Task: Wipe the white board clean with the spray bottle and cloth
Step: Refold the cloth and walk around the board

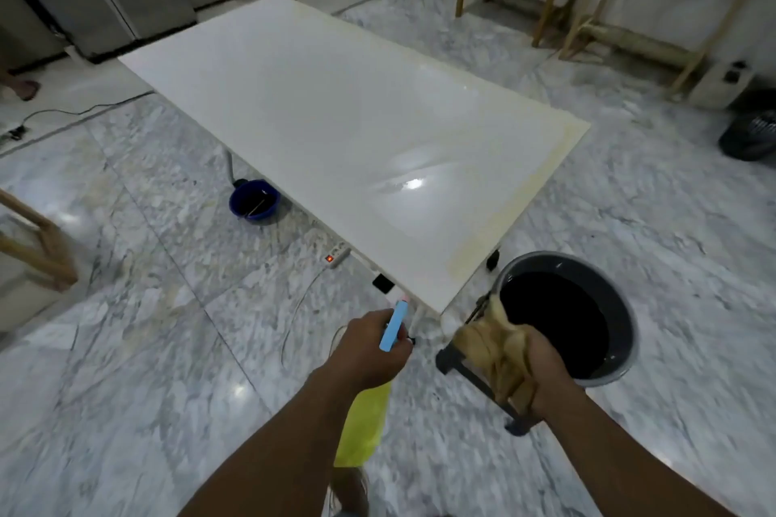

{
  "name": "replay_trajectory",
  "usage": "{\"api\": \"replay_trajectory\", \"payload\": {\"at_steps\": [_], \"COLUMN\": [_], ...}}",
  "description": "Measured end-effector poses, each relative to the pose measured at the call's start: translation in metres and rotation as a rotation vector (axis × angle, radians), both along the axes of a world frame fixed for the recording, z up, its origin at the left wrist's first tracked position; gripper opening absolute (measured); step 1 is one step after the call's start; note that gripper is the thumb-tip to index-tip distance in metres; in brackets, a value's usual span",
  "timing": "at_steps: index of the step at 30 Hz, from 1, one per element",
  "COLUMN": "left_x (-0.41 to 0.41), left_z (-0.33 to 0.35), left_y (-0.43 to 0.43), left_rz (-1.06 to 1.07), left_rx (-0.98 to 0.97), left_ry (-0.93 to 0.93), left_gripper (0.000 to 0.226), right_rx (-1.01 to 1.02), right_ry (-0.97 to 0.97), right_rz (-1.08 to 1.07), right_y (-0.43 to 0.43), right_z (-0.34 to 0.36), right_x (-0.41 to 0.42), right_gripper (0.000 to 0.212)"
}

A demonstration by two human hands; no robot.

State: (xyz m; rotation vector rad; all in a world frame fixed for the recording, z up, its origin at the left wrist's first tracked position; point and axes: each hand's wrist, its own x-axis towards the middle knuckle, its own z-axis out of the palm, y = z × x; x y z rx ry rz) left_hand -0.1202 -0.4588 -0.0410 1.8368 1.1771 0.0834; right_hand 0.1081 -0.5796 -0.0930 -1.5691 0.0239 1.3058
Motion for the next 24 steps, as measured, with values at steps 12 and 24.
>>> {"api": "replay_trajectory", "payload": {"at_steps": [12, 24], "left_x": [0.063, 0.124], "left_z": [0.051, 0.084], "left_y": [0.068, 0.186], "left_rz": [-0.454, -0.601], "left_rx": [0.129, 0.239], "left_ry": [0.156, 0.158], "left_gripper": [0.015, 0.025], "right_rx": [0.394, 0.398], "right_ry": [0.490, 0.412], "right_rz": [-0.212, -0.317], "right_y": [0.076, 0.141], "right_z": [0.081, 0.094], "right_x": [0.017, 0.046], "right_gripper": [0.079, 0.074]}}
